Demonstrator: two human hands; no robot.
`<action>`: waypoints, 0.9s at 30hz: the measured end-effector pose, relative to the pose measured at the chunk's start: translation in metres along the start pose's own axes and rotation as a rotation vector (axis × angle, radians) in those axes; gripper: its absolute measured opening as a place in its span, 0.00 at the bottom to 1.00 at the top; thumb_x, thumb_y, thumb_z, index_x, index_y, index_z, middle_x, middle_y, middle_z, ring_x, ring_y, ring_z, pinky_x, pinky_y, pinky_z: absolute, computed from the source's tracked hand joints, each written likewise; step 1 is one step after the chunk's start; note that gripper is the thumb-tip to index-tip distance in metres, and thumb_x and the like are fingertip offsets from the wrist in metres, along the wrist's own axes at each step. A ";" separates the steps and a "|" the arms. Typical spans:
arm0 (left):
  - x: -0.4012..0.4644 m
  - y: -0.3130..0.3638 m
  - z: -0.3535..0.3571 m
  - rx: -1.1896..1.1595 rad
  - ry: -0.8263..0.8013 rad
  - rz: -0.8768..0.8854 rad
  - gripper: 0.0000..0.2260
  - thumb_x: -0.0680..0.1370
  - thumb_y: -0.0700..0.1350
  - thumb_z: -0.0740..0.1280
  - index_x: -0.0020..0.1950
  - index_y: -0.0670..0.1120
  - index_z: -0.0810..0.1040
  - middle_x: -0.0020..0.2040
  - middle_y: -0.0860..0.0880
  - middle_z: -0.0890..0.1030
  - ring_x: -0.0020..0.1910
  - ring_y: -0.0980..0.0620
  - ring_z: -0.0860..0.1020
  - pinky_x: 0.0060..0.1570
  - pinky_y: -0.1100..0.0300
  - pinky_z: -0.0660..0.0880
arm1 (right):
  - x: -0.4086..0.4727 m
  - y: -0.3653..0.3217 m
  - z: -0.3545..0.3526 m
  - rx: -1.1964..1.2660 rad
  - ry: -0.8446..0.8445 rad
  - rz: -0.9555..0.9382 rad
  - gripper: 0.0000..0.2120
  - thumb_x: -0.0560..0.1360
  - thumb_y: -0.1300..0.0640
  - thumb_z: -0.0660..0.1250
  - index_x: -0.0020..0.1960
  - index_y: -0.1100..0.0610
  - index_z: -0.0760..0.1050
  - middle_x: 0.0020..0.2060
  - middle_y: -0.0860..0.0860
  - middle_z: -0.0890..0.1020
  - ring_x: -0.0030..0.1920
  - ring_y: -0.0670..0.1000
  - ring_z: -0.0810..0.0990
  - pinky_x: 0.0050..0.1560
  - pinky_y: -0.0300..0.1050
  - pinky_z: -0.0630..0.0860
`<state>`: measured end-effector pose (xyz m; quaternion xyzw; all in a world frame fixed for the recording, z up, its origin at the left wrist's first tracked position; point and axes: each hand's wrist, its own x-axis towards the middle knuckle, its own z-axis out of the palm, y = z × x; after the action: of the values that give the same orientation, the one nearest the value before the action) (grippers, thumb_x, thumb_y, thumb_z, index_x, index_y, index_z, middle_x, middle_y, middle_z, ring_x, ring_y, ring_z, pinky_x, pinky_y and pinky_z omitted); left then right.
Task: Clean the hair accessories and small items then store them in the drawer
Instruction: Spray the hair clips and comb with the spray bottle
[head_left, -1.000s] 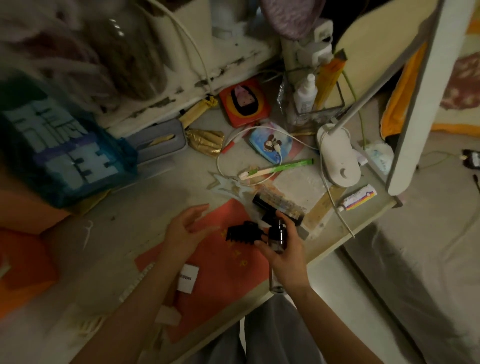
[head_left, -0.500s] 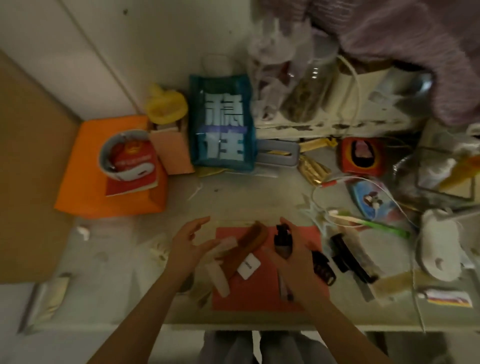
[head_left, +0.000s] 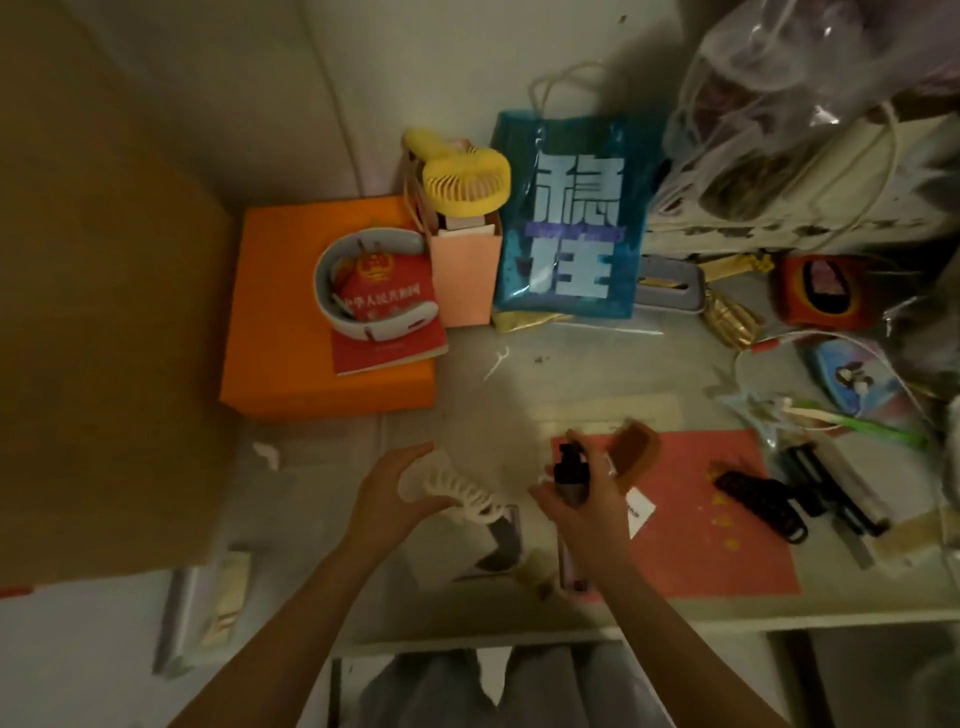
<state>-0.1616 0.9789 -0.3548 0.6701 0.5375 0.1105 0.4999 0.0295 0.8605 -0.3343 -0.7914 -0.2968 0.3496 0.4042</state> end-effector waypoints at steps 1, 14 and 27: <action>0.003 -0.004 -0.004 0.001 -0.026 0.007 0.29 0.66 0.40 0.78 0.65 0.44 0.74 0.61 0.49 0.74 0.57 0.54 0.71 0.56 0.63 0.67 | -0.003 -0.003 0.010 0.007 0.004 0.018 0.32 0.71 0.56 0.74 0.71 0.53 0.64 0.54 0.47 0.79 0.54 0.51 0.81 0.55 0.51 0.79; 0.026 -0.041 0.019 0.023 -0.201 0.050 0.39 0.62 0.45 0.81 0.70 0.50 0.67 0.67 0.49 0.68 0.65 0.51 0.68 0.61 0.62 0.66 | -0.017 -0.006 0.048 0.025 0.052 0.120 0.30 0.71 0.58 0.74 0.69 0.54 0.66 0.52 0.41 0.78 0.53 0.46 0.81 0.52 0.39 0.78; 0.027 -0.056 0.050 0.086 -0.065 0.024 0.39 0.62 0.45 0.81 0.69 0.48 0.68 0.69 0.47 0.68 0.67 0.46 0.68 0.64 0.46 0.70 | -0.026 0.011 0.038 0.060 0.067 0.180 0.29 0.72 0.55 0.73 0.70 0.52 0.65 0.55 0.39 0.77 0.49 0.41 0.81 0.57 0.45 0.78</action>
<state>-0.1510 0.9696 -0.4327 0.7008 0.5170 0.0713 0.4864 -0.0140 0.8517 -0.3516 -0.8136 -0.2001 0.3665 0.4045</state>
